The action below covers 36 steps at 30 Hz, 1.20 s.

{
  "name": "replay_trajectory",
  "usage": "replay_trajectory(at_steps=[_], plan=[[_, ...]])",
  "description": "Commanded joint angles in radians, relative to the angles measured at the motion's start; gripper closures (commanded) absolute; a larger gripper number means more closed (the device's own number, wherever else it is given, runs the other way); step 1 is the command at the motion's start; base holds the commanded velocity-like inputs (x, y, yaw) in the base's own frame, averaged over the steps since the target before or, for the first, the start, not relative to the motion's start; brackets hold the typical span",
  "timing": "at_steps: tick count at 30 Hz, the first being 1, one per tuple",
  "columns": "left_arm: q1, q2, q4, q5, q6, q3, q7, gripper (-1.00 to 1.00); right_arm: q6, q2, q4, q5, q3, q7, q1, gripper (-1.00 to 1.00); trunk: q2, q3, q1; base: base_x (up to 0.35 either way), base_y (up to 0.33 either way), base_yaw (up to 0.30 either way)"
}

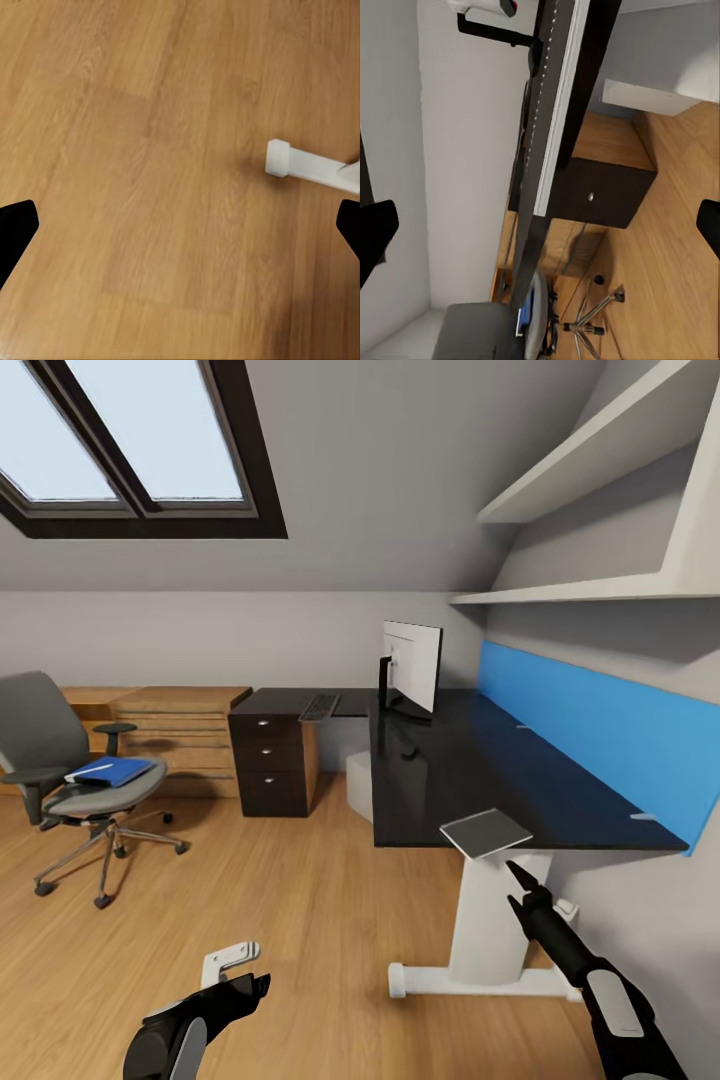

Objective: In the bedroom, organize the workspace by keeping the computer under the desk, ensuring the monitor is on the desk, placing the keyboard on the desk next to the monitor, placing the mouse on the desk next to the keyboard, moving the folder from the swivel chair onto the desk next to the mouse, stacking the notebook on top of the folder with the pen on top of the notebook, and positioning the swivel chair next to the desk.

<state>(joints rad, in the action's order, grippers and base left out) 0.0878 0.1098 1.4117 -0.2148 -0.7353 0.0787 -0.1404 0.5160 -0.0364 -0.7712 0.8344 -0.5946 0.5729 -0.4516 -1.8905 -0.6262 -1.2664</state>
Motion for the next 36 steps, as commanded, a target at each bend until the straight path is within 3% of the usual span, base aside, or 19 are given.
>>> replay_trajectory(at_steps=[1, 36], plan=[[0.001, 0.001, 0.001, -0.011, -0.004, 0.001, -0.008, -1.00, 0.001, 0.000, 0.001, 0.006, -0.003, -0.002, -0.001, -1.00, -0.001, -0.001, 0.000, 0.178, 0.000, 0.000], [0.000, -0.001, 0.001, -0.011, -0.004, 0.001, -0.006, -1.00, -0.013, -0.001, 0.001, 0.006, -0.004, -0.013, -0.001, -1.00, -0.001, -0.001, 0.000, 0.120, 0.000, 0.000]])
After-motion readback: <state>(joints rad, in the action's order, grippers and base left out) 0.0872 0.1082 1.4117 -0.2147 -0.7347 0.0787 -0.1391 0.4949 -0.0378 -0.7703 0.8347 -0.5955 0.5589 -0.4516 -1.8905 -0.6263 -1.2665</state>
